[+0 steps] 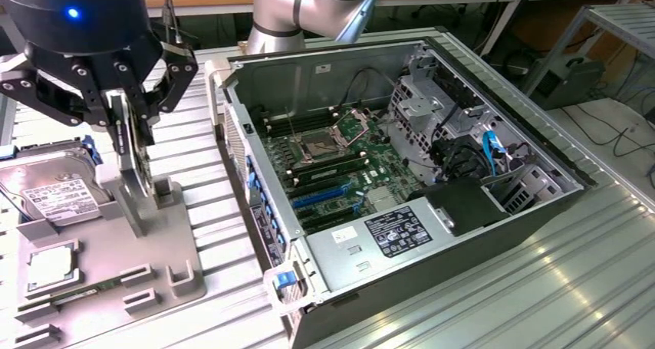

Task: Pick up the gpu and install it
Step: 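Pick up the gpu and move the gpu toward the slot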

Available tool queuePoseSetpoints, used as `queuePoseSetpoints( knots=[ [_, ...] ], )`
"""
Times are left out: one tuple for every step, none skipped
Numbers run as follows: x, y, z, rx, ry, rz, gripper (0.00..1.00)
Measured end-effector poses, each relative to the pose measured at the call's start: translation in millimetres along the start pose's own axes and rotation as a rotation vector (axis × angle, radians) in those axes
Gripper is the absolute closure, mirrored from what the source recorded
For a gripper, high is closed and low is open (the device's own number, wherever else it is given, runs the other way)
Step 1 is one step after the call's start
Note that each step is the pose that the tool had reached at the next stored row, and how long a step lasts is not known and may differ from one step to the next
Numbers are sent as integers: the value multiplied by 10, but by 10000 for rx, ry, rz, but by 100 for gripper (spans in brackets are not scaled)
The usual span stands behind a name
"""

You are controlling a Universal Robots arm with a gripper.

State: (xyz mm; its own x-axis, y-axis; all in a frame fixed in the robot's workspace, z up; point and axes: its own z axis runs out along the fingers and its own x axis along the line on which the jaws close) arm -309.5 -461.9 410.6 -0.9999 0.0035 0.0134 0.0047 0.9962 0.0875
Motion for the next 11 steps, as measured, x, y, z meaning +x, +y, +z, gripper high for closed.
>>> queuePoseSetpoints(
  knots=[
    [0,2,-21,0,0,0,71],
    [1,4,-45,0,0,0,71],
    [1,7,-74,-1,1,0,71],
    [1,9,-98,-1,0,0,71],
    [2,10,-117,-1,0,0,71],
    [2,12,-136,-2,0,0,71],
    [2,13,-150,-3,-1,0,71],
    [3,13,-159,-4,-1,-1,71],
    [2,15,-173,-3,0,0,71],
    [2,16,-185,-3,0,0,71],
    [3,17,-200,-3,0,0,71]
  ],
)
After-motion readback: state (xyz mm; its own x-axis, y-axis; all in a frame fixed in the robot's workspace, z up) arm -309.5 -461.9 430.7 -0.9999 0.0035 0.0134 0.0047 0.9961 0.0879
